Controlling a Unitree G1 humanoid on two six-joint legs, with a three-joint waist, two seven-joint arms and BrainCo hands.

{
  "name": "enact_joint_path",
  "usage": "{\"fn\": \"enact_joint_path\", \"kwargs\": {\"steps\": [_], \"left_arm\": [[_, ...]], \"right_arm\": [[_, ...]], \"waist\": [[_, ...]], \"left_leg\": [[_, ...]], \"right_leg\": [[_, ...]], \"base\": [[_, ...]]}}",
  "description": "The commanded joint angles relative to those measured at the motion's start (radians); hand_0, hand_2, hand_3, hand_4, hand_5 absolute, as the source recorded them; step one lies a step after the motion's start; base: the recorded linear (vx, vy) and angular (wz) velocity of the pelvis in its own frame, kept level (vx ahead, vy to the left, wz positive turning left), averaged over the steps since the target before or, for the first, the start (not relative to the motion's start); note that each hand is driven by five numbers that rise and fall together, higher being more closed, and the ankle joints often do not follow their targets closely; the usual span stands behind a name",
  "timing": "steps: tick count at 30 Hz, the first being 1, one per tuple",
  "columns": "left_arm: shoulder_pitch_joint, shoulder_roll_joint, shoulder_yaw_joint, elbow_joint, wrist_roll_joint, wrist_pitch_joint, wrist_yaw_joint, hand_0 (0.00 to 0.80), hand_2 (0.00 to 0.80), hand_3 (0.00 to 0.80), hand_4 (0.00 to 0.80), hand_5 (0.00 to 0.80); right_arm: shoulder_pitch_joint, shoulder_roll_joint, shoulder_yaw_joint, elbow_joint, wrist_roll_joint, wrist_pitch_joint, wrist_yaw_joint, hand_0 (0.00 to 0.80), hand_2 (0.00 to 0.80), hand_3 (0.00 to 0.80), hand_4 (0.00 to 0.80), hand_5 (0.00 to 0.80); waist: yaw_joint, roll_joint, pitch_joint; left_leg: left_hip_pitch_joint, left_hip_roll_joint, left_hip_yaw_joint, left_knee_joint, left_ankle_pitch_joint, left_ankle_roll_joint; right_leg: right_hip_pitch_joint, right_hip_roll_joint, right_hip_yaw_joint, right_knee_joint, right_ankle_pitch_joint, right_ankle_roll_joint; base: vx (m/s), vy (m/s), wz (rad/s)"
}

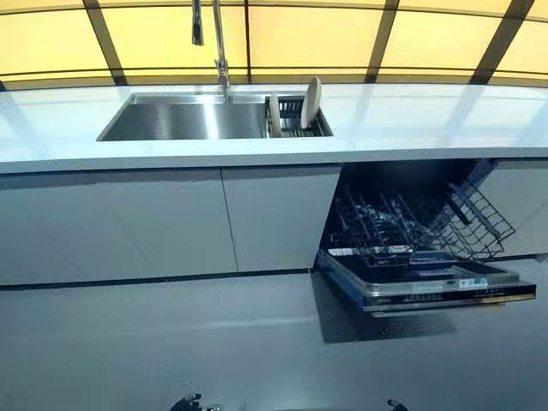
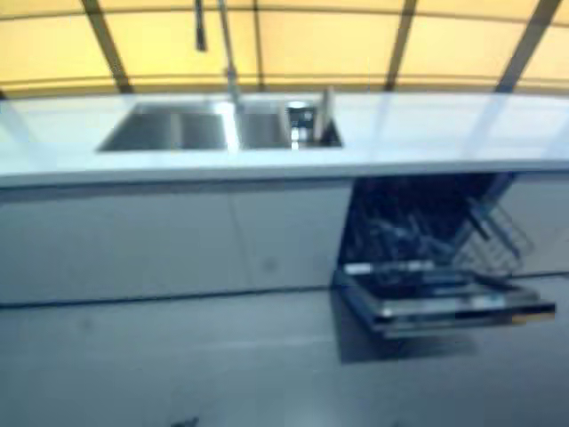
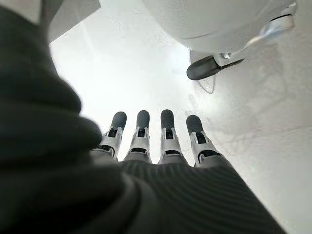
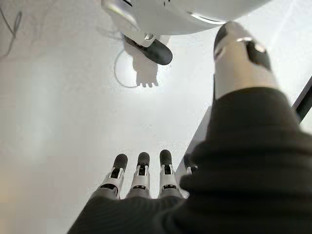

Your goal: Take plates into dishwasher

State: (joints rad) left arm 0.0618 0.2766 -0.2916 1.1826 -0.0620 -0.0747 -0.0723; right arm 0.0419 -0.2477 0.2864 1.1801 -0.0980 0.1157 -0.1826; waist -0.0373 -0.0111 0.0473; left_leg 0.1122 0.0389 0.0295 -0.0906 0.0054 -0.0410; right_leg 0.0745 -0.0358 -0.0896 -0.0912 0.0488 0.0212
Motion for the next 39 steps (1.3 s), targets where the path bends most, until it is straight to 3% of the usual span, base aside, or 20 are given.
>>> {"fn": "enact_joint_path", "kwargs": {"steps": [1,4,28,36,39], "left_arm": [[-0.067,-0.02,0.02,0.03,-0.009,-0.023,-0.002,0.0,0.0,0.0,0.0,0.0],[-0.062,-0.022,0.027,0.02,-0.027,-0.029,-0.054,0.0,0.0,0.0,0.0,0.0],[-0.068,-0.024,0.01,0.025,-0.009,-0.002,-0.005,0.0,0.0,0.0,0.0,0.0],[-0.067,-0.02,0.01,0.023,0.011,-0.008,0.01,0.0,0.0,0.0,0.0,0.0],[-0.068,-0.021,0.014,0.025,0.015,-0.01,0.031,0.0,0.0,0.0,0.0,0.0]], "right_arm": [[-0.058,-0.014,0.02,0.002,-0.013,0.01,-0.002,0.0,0.0,0.0,0.0,0.0],[-0.057,-0.014,0.021,-0.006,-0.009,0.013,0.002,0.0,0.0,0.0,0.0,0.0],[-0.082,-0.007,0.026,0.001,0.014,0.018,0.009,0.0,0.0,0.0,0.0,0.0],[-0.091,-0.004,0.022,0.011,0.051,0.031,0.019,0.0,0.0,0.0,0.0,0.0],[-0.1,-0.006,0.021,0.013,0.053,0.033,0.023,0.0,0.0,0.0,0.0,0.0]], "waist": [[0.015,-0.011,0.036],[0.017,-0.014,0.038],[0.02,-0.01,0.048],[0.023,-0.008,0.059],[0.023,-0.015,0.062]], "left_leg": [[0.025,-0.083,-0.006,0.018,-0.065,0.076],[0.027,-0.082,-0.005,0.018,-0.067,0.076],[0.031,-0.077,-0.007,0.023,-0.064,0.086],[0.031,-0.074,-0.027,0.051,-0.076,0.092],[0.016,-0.068,-0.035,0.119,-0.106,0.091]], "right_leg": [[0.015,-0.006,0.024,0.057,-0.039,0.061],[0.016,-0.005,0.023,0.056,-0.038,0.061],[0.013,0.002,0.021,0.096,-0.062,0.051],[0.013,0.009,0.019,0.134,-0.091,0.036],[0.007,0.014,0.022,0.162,-0.112,0.018]], "base": [[0.0,0.0,0.0],[0.0,0.0,0.0],[0.0,0.0,0.0],[0.035,-0.049,0.01],[0.077,-0.115,0.04]]}}
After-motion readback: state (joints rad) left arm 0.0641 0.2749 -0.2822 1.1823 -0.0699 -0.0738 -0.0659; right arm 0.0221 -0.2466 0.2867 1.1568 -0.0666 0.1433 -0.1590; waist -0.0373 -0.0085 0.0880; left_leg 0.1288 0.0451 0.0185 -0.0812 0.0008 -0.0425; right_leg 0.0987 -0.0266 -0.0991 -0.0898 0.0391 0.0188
